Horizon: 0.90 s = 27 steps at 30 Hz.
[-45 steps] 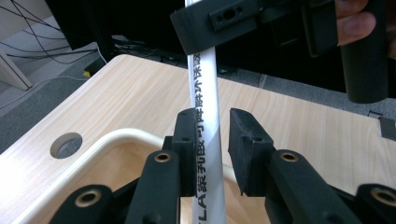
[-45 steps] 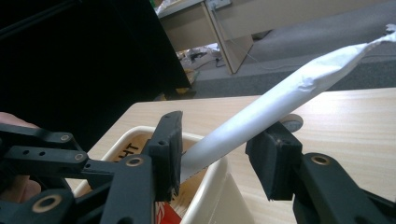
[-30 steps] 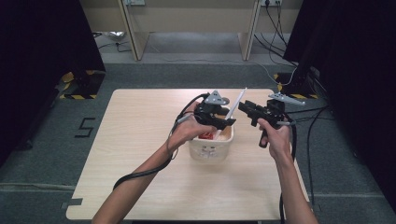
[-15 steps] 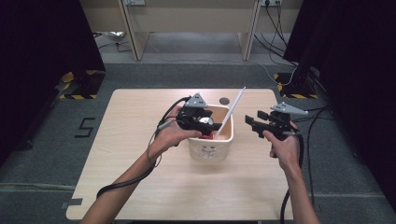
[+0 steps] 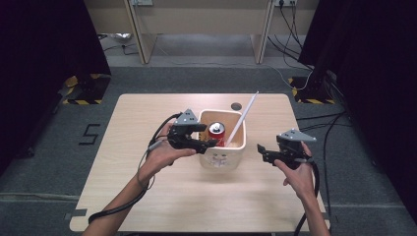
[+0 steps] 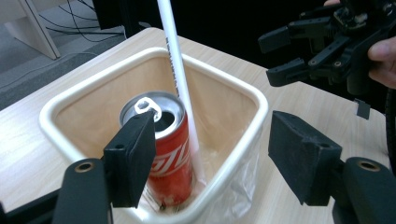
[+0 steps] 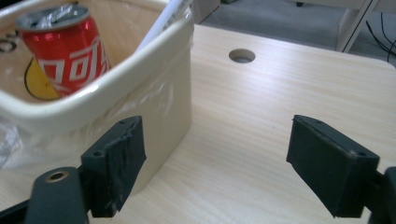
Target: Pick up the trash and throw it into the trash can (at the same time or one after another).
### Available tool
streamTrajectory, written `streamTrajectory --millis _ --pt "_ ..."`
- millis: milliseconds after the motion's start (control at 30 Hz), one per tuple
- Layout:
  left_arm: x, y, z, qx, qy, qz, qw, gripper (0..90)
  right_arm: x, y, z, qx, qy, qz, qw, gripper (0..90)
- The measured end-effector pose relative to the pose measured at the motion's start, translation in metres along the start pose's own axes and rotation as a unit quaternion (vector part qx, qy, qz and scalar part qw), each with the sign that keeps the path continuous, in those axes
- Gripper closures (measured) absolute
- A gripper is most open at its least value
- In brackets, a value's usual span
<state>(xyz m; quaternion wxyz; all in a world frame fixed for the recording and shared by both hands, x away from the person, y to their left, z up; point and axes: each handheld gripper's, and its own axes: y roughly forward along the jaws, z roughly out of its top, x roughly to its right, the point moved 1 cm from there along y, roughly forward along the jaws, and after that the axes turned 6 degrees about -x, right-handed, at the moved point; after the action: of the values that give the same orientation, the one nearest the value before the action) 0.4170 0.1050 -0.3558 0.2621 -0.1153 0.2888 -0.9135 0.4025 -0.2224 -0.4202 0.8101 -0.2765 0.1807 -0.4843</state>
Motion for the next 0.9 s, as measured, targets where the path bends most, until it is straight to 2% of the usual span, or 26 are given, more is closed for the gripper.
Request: streamTrajectory --millis 133,233,333,467,567,667,700,900 --pt "-0.003 -0.007 -0.010 0.006 -0.010 0.004 0.9999 31.1 -0.003 0.003 -0.010 -0.011 -0.007 -0.003 0.9999 18.0" --pt "-0.004 -0.010 -0.017 0.008 -0.011 0.007 0.9999 30.9 -0.006 0.007 -0.021 -0.022 -0.010 -0.004 0.9997 18.1" --pt "-0.003 -0.012 -0.024 0.008 -0.012 0.000 0.9999 30.8 -0.009 0.009 -0.026 -0.026 -0.012 0.001 0.9996 18.3" --pt "-0.003 -0.014 -0.033 0.011 -0.011 0.006 0.9999 30.1 -0.012 0.011 -0.034 -0.034 -0.013 0.000 0.9993 18.3" --pt "-0.004 -0.018 -0.047 0.016 -0.018 0.011 0.9996 28.8 -0.013 0.011 -0.042 -0.036 -0.012 -0.002 0.9993 18.3" --pt "-0.006 -0.021 -0.063 0.015 -0.022 0.025 0.9993 27.6 -0.014 0.013 -0.053 -0.043 -0.006 -0.001 0.9990 18.2" --pt "-0.007 -0.022 -0.068 0.014 -0.024 0.027 0.9992 26.8 -0.014 0.014 -0.059 -0.047 0.002 -0.001 0.9989 18.2" --pt "-0.011 -0.023 -0.101 -0.002 -0.033 0.043 0.9985 23.6 -0.018 0.019 -0.075 -0.057 0.002 -0.011 0.9983 18.2"
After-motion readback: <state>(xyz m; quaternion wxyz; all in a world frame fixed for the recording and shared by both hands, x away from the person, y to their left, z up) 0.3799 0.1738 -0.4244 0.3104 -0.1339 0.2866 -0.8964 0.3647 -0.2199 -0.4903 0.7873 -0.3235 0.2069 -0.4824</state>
